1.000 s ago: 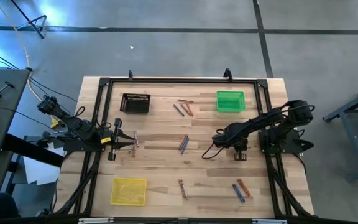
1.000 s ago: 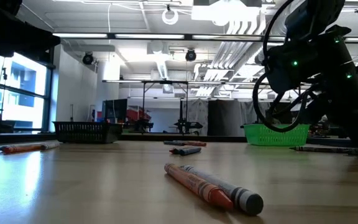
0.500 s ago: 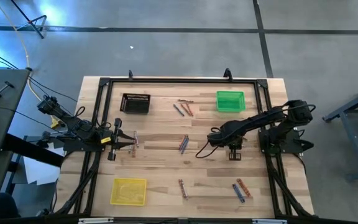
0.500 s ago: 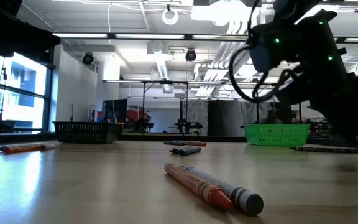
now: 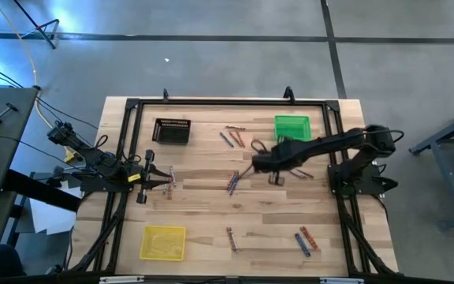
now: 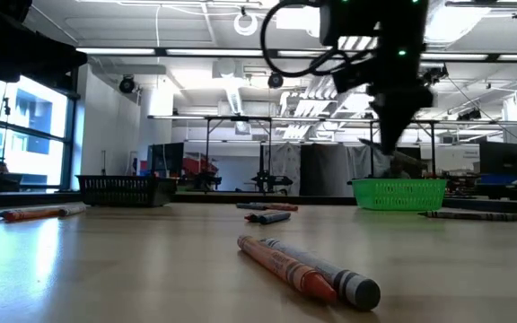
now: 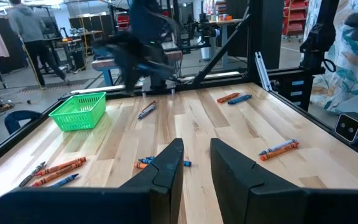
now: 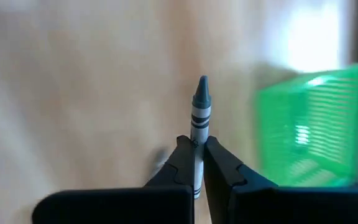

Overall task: Sort crayons
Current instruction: Put the gray crayon into the green bin

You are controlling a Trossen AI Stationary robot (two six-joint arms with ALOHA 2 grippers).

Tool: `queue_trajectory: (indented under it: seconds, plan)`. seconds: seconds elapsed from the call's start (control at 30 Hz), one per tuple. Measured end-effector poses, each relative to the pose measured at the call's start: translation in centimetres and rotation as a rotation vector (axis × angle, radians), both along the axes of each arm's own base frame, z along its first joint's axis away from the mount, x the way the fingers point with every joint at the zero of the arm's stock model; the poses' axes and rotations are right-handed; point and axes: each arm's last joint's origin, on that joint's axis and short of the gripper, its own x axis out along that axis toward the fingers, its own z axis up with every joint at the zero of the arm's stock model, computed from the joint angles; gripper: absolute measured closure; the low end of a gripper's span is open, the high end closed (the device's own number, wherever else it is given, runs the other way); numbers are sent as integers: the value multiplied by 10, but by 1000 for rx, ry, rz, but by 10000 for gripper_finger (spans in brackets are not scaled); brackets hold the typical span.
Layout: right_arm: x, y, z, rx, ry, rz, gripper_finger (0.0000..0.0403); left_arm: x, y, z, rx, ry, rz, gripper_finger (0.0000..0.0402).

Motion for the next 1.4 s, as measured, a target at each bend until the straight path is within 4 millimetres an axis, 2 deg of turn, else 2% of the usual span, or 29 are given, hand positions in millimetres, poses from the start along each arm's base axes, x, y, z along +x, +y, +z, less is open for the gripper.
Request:
queue_trajectory:
  seconds: [0.27,0.53,0.7,1.0,1.4]
  plan:
    - [-7,-62,6,-76,36,-166,402,0,0,0,0,0,0,332]
    - [-28,-122,6,-67,70,-322,400,0,0,0,0,0,0,332]
    - [-40,-150,5,-32,38,-425,399,0,0,0,0,0,0,332]
    - [-49,-173,4,69,-41,-449,398,0,0,0,0,0,0,332]
    - [-55,-178,3,156,-55,-474,387,0,0,0,-2,0,-1,332]
